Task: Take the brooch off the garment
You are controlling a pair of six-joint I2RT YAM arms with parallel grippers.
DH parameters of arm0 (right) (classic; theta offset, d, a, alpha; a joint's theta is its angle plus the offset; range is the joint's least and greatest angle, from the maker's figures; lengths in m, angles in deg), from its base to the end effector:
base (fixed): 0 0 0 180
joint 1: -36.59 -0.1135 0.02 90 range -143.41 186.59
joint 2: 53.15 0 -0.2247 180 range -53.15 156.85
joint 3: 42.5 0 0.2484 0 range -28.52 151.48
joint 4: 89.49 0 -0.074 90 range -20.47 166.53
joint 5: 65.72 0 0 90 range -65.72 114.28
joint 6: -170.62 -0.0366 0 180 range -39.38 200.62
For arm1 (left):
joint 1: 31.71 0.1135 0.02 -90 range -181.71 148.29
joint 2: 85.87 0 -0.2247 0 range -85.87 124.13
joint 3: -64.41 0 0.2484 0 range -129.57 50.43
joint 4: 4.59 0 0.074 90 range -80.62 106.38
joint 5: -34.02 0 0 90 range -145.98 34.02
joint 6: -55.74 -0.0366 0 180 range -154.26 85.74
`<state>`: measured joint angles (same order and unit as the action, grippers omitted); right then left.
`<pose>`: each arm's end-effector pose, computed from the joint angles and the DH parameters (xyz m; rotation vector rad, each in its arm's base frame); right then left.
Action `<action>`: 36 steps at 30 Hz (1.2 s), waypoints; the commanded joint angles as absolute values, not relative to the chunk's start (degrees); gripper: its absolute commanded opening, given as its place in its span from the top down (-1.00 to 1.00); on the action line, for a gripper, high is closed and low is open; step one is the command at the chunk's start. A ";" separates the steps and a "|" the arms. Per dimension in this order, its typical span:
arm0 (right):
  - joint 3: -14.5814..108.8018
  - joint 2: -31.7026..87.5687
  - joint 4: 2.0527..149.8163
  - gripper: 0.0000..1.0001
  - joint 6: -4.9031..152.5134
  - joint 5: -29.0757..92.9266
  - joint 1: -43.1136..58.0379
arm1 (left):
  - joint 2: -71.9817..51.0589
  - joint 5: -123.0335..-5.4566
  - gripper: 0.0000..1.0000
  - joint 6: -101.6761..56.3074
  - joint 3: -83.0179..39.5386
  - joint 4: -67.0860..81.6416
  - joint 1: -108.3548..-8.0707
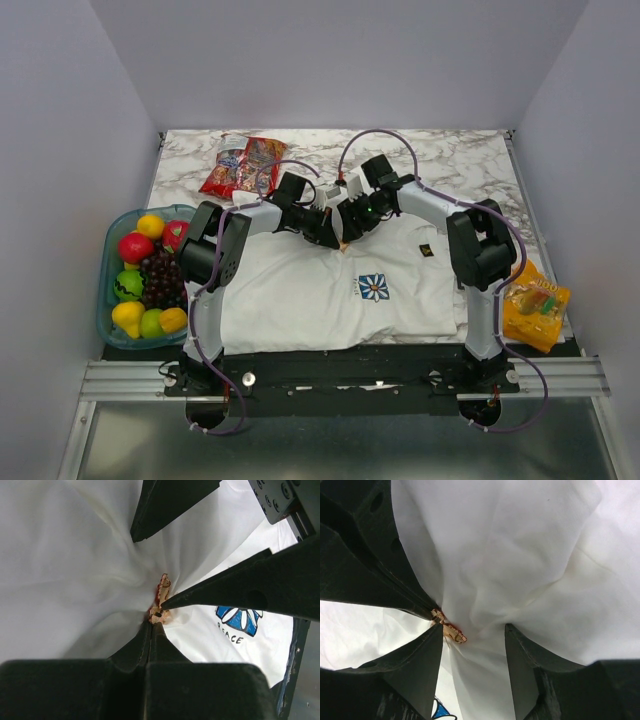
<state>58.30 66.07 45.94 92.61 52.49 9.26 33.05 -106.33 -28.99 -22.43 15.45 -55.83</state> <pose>0.3595 0.2053 0.1365 -1.0407 2.4383 0.7438 0.3526 -0.1887 0.1014 0.7801 2.3197 -1.3089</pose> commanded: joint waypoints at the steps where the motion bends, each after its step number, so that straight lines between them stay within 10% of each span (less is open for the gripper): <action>1: 58.75 67.70 42.60 -0.17 93.45 50.04 7.50 | 34.02 -107.22 1.00 -28.64 -23.40 14.66 -55.27; 24: 56.73 68.49 42.96 -0.17 90.81 45.55 5.30 | 34.37 -110.04 1.00 -22.49 -23.49 10.35 -55.00; 36: 53.57 59.37 37.86 -0.47 96.17 58.46 10.39 | 35.16 -110.74 1.00 -21.78 -23.75 9.73 -54.13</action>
<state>56.31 65.00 43.08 92.28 50.15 8.16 34.44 -109.09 -21.95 -22.43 12.87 -54.63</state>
